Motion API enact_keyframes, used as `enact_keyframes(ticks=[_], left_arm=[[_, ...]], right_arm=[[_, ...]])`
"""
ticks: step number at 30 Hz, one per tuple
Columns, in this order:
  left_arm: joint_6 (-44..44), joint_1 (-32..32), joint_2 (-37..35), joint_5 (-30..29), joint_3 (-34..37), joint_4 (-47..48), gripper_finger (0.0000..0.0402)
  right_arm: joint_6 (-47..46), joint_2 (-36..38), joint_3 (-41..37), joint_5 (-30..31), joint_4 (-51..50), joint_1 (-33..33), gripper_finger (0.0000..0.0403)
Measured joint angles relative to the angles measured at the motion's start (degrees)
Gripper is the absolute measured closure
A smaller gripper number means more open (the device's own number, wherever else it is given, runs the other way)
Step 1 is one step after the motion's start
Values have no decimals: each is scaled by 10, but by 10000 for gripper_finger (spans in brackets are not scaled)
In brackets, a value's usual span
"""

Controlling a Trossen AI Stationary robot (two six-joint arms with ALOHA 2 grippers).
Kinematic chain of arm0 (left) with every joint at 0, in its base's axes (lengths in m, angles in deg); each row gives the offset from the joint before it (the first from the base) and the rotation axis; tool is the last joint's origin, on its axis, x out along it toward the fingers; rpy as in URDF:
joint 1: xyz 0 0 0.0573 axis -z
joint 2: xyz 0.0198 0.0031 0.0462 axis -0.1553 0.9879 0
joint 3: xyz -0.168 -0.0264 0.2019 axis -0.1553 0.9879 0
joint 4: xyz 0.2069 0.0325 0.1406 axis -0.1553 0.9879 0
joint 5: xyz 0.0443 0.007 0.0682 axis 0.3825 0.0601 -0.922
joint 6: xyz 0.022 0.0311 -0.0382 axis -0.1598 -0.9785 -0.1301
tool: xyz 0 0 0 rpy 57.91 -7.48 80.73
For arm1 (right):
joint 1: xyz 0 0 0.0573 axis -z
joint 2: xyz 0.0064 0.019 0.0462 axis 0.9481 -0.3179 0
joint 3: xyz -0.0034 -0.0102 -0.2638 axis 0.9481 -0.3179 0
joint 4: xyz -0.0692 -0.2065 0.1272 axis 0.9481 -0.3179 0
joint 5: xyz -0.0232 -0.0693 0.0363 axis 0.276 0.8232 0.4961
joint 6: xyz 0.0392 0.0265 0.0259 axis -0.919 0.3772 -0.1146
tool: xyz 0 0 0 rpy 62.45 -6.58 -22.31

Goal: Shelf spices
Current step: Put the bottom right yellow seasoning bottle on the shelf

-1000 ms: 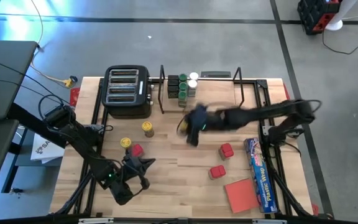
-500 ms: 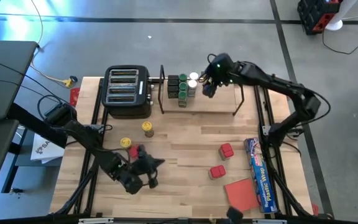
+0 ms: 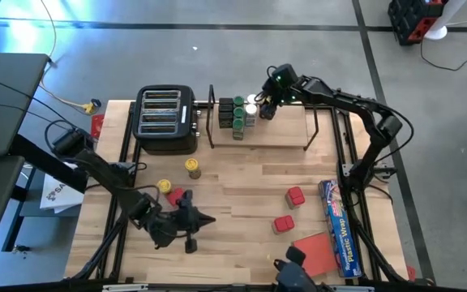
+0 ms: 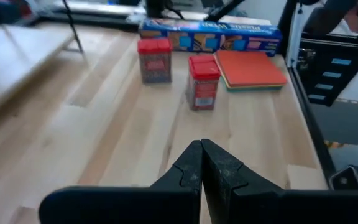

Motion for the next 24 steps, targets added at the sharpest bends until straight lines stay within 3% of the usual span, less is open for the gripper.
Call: enact_keyframes(ticks=[6,17,24], left_arm=[[-56,20,-18,-87,0,1,402],[-94,20,-33,-99,0,1,402],[-94,20,-33,-98,0,1,401]], right_arm=[[16,0,0,-11,11,0,192],[16,4,-75,-14,89,0,192],[-16,0,-84,-8,77,0,115]])
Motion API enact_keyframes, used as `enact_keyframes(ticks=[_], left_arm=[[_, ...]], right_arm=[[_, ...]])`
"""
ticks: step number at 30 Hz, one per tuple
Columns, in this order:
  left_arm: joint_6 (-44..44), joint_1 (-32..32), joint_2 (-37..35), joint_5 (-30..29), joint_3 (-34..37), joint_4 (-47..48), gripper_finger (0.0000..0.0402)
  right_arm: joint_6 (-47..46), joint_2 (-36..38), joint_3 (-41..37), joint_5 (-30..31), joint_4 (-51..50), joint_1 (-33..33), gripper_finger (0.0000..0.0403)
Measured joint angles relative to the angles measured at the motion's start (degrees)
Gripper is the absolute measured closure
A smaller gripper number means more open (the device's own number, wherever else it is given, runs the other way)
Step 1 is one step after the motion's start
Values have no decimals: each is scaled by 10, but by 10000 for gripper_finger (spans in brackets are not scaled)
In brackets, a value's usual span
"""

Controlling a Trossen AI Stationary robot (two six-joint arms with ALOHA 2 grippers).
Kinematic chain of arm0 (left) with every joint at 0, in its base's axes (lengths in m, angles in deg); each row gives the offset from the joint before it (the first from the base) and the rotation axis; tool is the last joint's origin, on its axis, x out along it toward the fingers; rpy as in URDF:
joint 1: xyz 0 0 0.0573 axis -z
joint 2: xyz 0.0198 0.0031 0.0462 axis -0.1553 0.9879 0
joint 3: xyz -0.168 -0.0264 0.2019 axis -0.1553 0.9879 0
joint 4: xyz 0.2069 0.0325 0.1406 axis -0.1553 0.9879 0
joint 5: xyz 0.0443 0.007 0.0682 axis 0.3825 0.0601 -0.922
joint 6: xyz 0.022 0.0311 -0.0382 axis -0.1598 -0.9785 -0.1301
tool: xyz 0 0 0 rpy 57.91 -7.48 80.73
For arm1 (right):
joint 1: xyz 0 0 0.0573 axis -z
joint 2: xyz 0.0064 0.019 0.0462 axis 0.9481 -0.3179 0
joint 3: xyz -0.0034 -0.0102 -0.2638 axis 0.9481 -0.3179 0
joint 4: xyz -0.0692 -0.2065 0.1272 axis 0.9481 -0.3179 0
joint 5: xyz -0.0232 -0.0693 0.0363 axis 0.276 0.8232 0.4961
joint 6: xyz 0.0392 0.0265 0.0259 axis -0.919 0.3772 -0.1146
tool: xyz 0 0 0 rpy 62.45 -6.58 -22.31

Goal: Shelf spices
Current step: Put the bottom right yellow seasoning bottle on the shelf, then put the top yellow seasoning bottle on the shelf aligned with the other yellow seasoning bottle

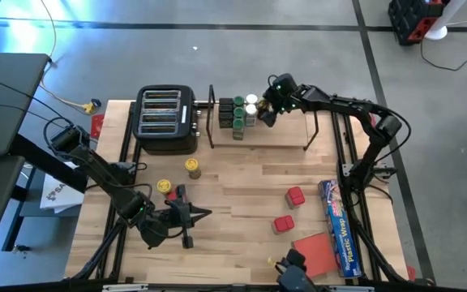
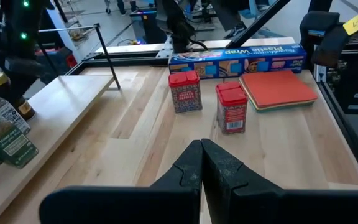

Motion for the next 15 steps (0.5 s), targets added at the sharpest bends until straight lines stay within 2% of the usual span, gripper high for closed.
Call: enact_keyframes(ticks=[8,11,15], left_arm=[[-4,0,0,0,0,-1,402],[-8,0,0,0,0,-10,402],[-5,0,-1,-1,0,-8,402]], right_arm=[[3,12,3,-3,5,-1,102],[6,36,3,-2,-12,0,101],[14,90,3,29,-68,-4,100]])
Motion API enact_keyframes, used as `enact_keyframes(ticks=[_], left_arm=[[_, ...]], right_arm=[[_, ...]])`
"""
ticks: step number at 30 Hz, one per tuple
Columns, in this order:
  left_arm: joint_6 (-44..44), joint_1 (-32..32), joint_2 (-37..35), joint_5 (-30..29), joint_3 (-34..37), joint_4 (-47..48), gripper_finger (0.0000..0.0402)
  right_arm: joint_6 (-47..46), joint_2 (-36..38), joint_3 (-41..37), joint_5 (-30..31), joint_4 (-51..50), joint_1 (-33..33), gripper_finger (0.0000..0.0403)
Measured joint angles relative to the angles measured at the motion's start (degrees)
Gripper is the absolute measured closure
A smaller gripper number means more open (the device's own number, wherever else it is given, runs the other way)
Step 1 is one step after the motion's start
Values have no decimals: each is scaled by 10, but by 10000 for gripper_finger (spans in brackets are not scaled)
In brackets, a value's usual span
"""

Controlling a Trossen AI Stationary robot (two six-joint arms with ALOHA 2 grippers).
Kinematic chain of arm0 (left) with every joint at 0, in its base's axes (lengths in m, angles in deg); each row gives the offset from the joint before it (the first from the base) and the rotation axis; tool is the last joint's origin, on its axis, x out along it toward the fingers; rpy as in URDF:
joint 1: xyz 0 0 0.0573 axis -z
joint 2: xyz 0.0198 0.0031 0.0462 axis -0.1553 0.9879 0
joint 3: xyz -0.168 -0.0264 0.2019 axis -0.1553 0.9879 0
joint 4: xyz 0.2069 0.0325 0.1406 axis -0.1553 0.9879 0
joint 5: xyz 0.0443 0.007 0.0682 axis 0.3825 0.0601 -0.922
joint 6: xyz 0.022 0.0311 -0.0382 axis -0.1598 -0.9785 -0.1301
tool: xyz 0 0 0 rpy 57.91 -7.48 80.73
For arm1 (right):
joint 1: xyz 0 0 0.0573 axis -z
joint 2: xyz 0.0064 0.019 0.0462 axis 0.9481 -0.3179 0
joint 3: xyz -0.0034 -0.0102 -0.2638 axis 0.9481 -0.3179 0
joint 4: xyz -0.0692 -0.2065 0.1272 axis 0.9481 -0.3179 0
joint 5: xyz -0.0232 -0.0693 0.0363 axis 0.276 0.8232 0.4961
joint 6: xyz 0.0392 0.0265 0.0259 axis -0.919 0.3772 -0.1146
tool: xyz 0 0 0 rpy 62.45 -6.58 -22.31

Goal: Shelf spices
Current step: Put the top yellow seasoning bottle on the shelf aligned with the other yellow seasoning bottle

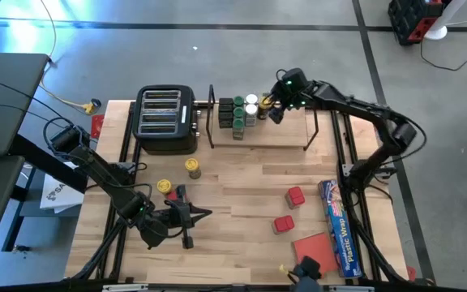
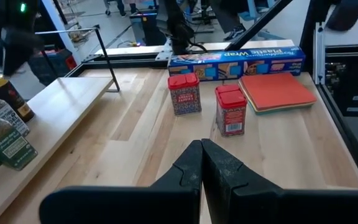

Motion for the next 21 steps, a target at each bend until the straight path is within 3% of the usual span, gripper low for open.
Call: enact_keyframes(ticks=[3,7,13,17,21], left_arm=[[19,0,-8,-12,0,8,402],[117,-14,-49,-60,0,94,402],[233,-94,-134,-19,0,298,388],[263,-157,-151,55,0,418,334],[248,-201,-141,115,0,459,249]], right_arm=[[1,57,1,37,-36,-18,100],[-5,126,1,53,-59,-77,100],[-48,190,-1,67,-54,-216,100],[-70,201,-18,122,-47,-319,100],[-95,200,-46,209,-38,-410,100]])
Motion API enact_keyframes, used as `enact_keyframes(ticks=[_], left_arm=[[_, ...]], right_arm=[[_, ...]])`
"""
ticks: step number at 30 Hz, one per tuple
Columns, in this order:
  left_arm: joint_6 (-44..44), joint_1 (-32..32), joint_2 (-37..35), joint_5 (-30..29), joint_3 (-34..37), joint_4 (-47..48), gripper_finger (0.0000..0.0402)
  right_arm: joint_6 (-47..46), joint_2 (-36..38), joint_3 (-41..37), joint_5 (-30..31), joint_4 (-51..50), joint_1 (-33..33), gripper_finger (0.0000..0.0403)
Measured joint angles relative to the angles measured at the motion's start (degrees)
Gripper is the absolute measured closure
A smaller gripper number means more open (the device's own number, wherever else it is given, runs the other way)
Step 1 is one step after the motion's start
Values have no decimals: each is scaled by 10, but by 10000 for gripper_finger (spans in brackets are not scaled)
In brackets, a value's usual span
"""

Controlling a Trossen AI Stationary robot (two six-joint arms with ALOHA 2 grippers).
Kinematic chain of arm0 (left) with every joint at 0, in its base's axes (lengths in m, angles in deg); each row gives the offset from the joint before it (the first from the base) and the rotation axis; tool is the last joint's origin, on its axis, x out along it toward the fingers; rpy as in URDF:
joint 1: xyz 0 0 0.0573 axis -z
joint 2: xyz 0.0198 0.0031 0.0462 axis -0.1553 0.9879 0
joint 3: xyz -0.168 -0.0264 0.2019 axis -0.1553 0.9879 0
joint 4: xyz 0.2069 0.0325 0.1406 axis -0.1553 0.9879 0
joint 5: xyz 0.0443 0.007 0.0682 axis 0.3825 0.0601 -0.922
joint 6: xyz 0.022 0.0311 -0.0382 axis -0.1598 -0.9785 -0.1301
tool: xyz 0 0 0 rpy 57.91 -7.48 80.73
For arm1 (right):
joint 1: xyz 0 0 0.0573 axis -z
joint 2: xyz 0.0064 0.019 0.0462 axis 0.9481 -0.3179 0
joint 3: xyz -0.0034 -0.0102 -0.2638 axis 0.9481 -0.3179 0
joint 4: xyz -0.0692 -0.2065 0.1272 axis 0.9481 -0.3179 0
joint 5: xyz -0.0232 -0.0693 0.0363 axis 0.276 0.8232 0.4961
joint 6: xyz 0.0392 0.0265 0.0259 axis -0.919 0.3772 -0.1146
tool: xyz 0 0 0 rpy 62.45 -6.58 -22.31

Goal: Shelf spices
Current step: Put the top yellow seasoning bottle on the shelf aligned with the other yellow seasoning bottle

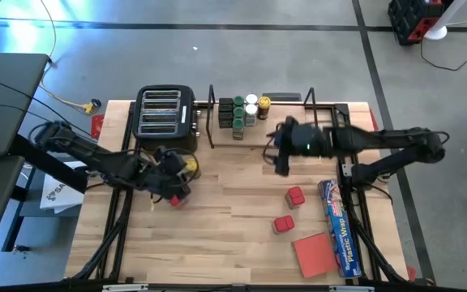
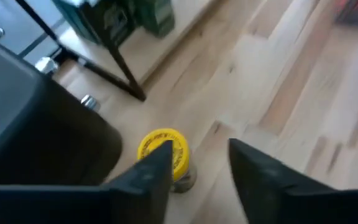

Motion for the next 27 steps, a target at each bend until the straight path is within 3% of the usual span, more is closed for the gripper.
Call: enact_keyframes(ticks=[5,9,19,27], left_arm=[[-42,-34,31,31,0,2,138],[-28,-65,67,32,0,11,89],[-9,-134,150,75,0,-9,80],[-84,-156,199,162,0,-151,80]], right_arm=[[-42,-1,-45,67,31,-77,100],[-61,-1,-76,97,61,-112,100],[-91,-1,-87,114,68,-146,100],[-94,0,-87,113,77,-160,100]])
